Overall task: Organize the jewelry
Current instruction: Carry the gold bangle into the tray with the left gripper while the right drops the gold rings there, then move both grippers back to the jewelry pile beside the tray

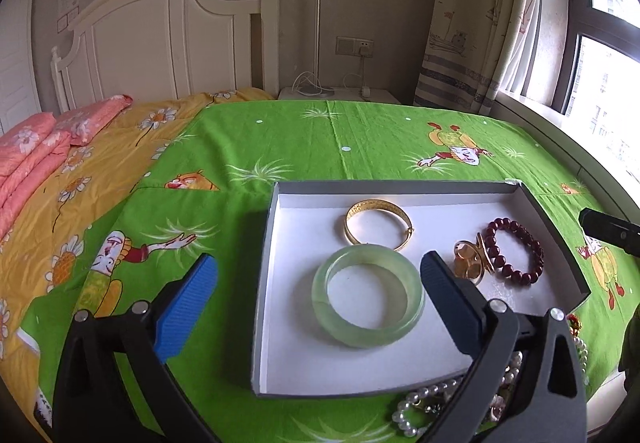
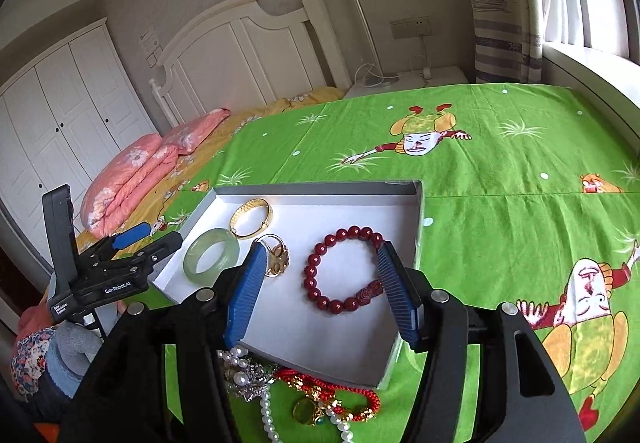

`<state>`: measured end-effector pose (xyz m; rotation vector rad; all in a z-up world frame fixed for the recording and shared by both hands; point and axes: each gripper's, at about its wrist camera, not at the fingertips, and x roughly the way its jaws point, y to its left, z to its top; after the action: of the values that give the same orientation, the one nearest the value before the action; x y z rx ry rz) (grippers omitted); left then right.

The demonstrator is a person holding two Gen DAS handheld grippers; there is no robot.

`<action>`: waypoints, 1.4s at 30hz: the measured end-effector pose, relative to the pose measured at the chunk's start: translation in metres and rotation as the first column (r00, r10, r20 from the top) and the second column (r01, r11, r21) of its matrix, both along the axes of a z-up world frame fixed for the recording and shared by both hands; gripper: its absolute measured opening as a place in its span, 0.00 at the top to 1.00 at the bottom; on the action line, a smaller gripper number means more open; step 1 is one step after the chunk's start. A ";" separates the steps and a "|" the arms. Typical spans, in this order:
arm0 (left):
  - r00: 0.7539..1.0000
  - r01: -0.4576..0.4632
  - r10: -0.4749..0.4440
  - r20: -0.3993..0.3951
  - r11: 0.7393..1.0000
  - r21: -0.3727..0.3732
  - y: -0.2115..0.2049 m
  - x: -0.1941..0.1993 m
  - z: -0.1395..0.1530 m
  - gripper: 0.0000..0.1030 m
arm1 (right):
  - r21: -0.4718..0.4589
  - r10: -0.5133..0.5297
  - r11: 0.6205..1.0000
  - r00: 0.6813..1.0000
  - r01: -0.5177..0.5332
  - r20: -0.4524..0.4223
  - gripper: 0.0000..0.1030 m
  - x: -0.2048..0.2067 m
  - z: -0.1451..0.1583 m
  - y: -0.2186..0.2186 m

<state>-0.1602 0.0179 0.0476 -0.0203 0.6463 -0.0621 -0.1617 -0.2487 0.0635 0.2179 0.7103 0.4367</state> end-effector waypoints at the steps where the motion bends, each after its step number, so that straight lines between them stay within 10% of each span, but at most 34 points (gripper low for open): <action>1: 1.000 -0.011 0.011 0.008 1.000 -0.009 0.004 -0.006 -0.001 0.02 | -0.002 -0.004 1.000 1.000 0.004 0.000 0.42 -0.003 -0.003 -0.003; 15: 0.999 -0.039 0.039 -0.003 0.998 0.045 0.018 -0.042 -0.031 0.02 | -0.080 0.014 0.997 1.000 -0.014 -0.005 0.42 -0.067 -0.040 -0.025; 26: 0.999 -0.031 0.029 -0.019 0.997 -0.077 0.035 -0.046 -0.033 0.02 | -0.301 0.182 0.939 0.983 -0.164 0.032 0.52 -0.077 -0.045 0.035; 33: 0.982 0.186 -0.190 -0.019 0.973 -0.136 0.020 -0.079 -0.032 0.02 | -0.330 0.226 0.917 0.973 -0.226 -0.038 0.64 -0.060 -0.047 0.043; 42: 0.892 0.431 -0.442 -0.089 0.894 -0.120 -0.029 -0.100 -0.044 0.02 | -0.321 0.226 0.919 0.973 -0.231 -0.052 0.85 -0.053 -0.052 0.040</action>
<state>-0.2606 -0.0115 0.0039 0.0290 0.7532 -0.5340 -0.2149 -0.2087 0.0115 -0.1768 0.8138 0.5334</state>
